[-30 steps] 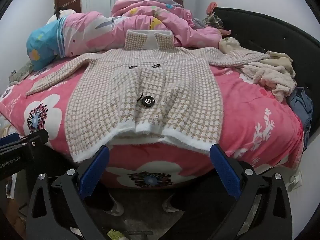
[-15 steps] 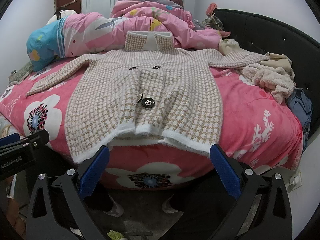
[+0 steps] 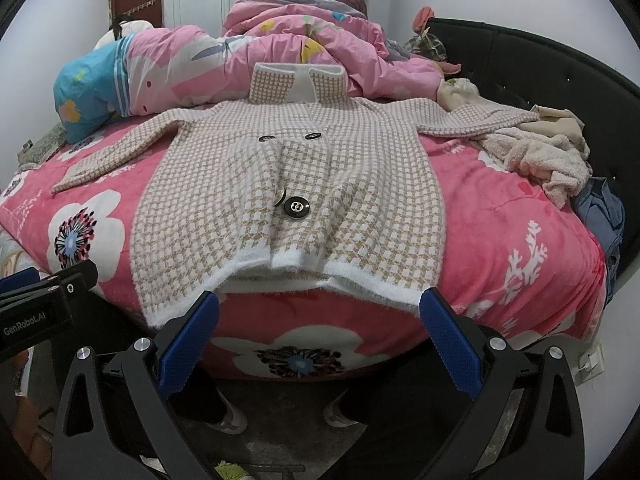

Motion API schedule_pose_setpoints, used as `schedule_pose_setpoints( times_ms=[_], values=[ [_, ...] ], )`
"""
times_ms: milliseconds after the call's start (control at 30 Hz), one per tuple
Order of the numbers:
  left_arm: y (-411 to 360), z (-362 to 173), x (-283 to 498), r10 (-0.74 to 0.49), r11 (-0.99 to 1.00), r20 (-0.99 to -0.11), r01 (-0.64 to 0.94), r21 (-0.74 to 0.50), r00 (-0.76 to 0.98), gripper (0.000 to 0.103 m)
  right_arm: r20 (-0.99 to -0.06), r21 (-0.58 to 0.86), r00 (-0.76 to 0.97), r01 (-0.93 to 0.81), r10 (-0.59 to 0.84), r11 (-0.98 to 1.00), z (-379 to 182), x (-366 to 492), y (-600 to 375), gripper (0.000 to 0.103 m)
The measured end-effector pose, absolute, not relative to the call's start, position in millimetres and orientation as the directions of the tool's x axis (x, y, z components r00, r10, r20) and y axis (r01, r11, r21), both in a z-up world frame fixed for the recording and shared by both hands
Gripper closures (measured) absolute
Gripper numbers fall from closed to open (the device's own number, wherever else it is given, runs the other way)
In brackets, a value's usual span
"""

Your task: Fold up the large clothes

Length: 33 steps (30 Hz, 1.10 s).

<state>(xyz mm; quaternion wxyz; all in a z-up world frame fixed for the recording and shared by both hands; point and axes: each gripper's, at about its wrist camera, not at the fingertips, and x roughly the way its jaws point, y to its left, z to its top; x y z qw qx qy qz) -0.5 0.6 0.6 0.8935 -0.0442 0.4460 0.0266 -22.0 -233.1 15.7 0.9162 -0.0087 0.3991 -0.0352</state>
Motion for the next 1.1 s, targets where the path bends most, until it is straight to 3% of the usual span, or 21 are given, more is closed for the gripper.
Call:
schedule_pose_setpoints(
  times_ms=[1100],
  values=[
    [6.8,-6.7,4.0,0.033,0.994,-0.805,-0.102,-0.034,0.592,0.008,-0.733,-0.039,0.677,0.064,-0.072,0.997,14.7,-19.4,-235.0,0.005]
  ],
)
